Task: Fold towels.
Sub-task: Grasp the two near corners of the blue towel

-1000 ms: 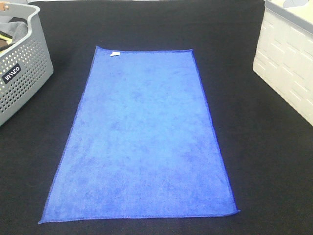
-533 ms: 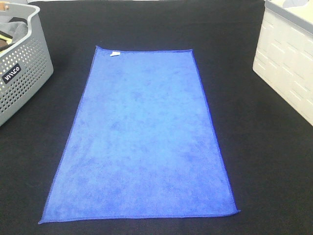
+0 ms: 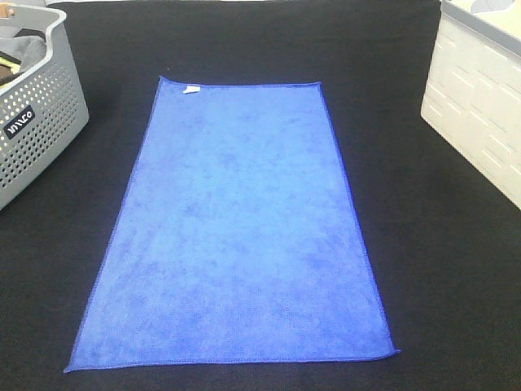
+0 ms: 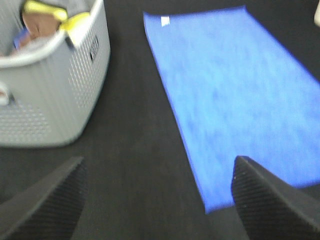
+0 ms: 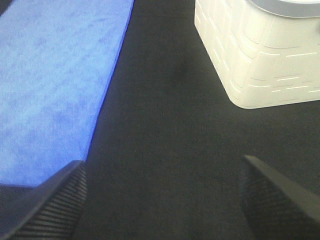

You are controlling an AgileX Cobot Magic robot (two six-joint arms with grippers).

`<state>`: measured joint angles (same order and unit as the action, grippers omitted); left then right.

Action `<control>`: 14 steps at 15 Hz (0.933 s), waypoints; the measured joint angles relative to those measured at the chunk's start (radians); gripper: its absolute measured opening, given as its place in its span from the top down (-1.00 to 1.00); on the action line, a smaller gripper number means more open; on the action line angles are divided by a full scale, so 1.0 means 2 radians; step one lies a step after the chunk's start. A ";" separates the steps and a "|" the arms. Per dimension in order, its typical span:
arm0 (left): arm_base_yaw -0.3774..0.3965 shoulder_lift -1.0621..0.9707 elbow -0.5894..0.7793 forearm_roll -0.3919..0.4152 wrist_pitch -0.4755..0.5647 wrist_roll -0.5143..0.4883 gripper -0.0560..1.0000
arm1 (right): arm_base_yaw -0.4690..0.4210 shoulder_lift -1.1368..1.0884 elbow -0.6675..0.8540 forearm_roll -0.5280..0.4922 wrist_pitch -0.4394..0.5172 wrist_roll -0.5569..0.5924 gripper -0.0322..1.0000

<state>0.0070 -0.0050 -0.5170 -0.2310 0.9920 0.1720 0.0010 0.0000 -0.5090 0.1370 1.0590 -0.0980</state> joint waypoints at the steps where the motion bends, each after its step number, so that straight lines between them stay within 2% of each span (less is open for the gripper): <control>1: 0.000 0.000 -0.001 -0.003 -0.030 -0.010 -0.54 | 0.000 0.010 -0.002 0.000 -0.015 0.013 -0.55; 3: 0.000 0.011 0.010 -0.008 -0.094 -0.068 -0.54 | 0.000 0.066 -0.006 0.000 -0.048 0.039 -0.54; 4: 0.000 0.022 0.015 -0.010 -0.103 -0.083 -0.54 | 0.000 0.083 -0.007 0.001 -0.054 0.041 -0.54; 5: 0.000 0.061 0.024 -0.021 -0.121 -0.126 -0.54 | 0.000 0.131 -0.007 0.010 -0.076 0.043 -0.54; 6: 0.000 0.093 0.026 -0.034 -0.126 -0.146 -0.54 | 0.000 0.173 -0.007 0.024 -0.084 0.043 -0.54; 7: 0.000 0.093 0.026 -0.034 -0.126 -0.146 -0.54 | 0.000 0.173 -0.007 0.024 -0.084 0.043 -0.54; 11: 0.000 0.256 0.026 -0.072 -0.126 -0.154 -0.54 | 0.000 0.342 -0.007 0.090 -0.087 0.043 -0.54; 14: 0.000 0.381 0.026 -0.099 -0.128 -0.139 -0.54 | 0.000 0.455 -0.007 0.105 -0.094 0.024 -0.54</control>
<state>0.0070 0.7560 -0.4650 -0.4300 0.7360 -0.1050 0.0010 0.9100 -0.5220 0.3460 0.8720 -0.0510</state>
